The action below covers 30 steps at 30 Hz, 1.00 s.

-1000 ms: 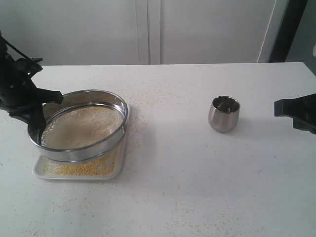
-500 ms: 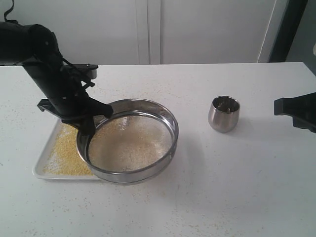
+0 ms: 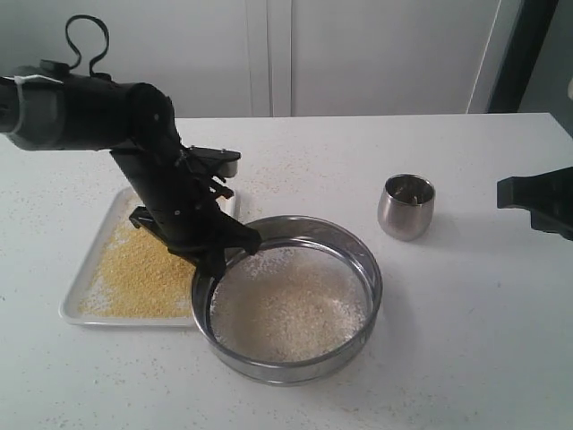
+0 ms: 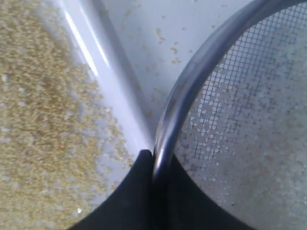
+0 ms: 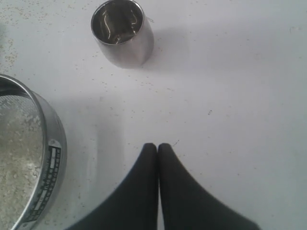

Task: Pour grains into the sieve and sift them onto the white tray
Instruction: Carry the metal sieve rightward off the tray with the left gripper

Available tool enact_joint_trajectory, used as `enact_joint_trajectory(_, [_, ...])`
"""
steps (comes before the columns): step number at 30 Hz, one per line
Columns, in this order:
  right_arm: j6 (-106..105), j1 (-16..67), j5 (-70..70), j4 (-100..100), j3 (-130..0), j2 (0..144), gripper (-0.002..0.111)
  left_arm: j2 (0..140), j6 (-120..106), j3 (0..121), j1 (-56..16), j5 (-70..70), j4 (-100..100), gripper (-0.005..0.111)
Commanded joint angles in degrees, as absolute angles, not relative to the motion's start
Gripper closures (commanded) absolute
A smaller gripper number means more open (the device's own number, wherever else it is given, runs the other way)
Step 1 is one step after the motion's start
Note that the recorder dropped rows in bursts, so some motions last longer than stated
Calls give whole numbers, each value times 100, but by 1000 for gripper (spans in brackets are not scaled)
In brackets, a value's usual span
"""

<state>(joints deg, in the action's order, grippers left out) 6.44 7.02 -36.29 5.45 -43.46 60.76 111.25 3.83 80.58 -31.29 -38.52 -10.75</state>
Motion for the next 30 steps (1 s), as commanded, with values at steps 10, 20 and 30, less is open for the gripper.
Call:
enact_joint_trajectory(10, [660, 680, -3556, 511, -4318, 6063, 108, 11601, 425, 8892, -3766, -3938, -1403, 107])
enact_joint_trajectory(20, [660, 680, -3556, 511, -4318, 6063, 108, 12075, 425, 9868, -4090, -4429, -1133, 107])
enact_joint_trajectory(30, [660, 680, -3566, 511, -4318, 6063, 108, 12341, 918, 10301, -4311, -4598, -58, 107])
